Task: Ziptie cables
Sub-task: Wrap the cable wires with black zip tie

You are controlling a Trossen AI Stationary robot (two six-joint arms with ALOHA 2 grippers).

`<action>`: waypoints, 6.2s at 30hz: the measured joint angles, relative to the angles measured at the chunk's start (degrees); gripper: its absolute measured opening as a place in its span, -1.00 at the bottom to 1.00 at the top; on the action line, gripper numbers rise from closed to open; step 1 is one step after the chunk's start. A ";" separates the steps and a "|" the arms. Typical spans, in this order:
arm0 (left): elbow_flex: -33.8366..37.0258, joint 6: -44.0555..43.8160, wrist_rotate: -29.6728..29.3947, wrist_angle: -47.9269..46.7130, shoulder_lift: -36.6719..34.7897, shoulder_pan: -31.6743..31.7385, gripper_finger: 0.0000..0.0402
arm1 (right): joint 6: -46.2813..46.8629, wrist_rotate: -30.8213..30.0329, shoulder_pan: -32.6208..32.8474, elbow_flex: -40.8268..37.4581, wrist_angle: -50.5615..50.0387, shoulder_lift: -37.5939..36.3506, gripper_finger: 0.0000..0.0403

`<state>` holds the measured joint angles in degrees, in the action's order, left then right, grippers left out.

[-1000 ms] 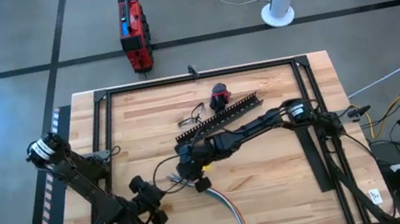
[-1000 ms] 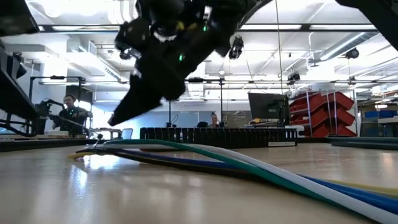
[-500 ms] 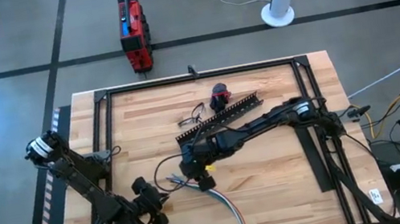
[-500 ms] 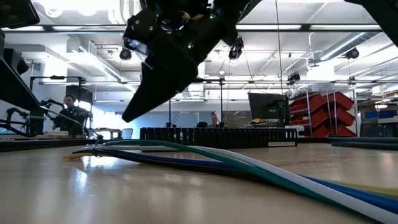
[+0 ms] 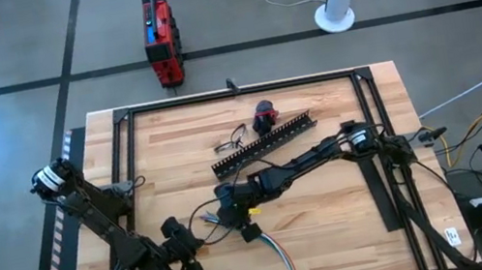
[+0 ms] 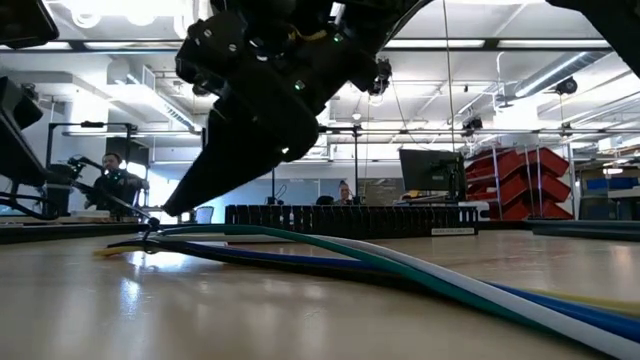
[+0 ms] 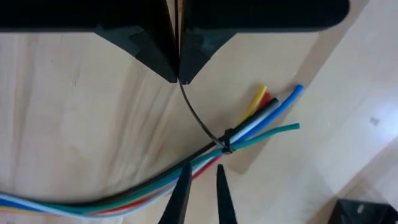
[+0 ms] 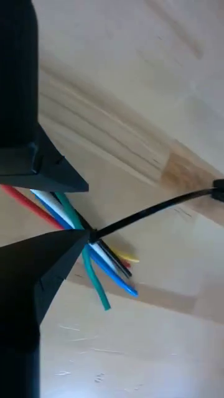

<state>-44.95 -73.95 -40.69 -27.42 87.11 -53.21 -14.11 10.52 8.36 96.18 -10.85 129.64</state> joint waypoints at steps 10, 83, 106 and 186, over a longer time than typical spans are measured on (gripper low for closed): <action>0.00 0.02 4.71 -0.03 0.00 -0.48 -1.00 | -3.89 -0.02 0.21 -0.23 7.47 1.09 -0.63; 0.92 10.08 -5.78 6.90 6.29 5.35 -0.55 | -4.05 -2.18 0.43 0.20 13.70 6.34 -0.95; 0.85 9.53 -4.43 6.88 9.35 7.28 -0.71 | -3.89 -2.21 0.31 0.17 13.52 6.34 -0.95; -1.09 -16.41 -20.56 -5.89 8.13 -5.99 -1.00 | -0.78 -2.86 -1.60 0.20 6.84 4.66 -0.94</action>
<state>-46.04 -90.36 -61.25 -33.31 95.25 -59.20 -14.89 7.67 6.76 96.38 -4.01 134.30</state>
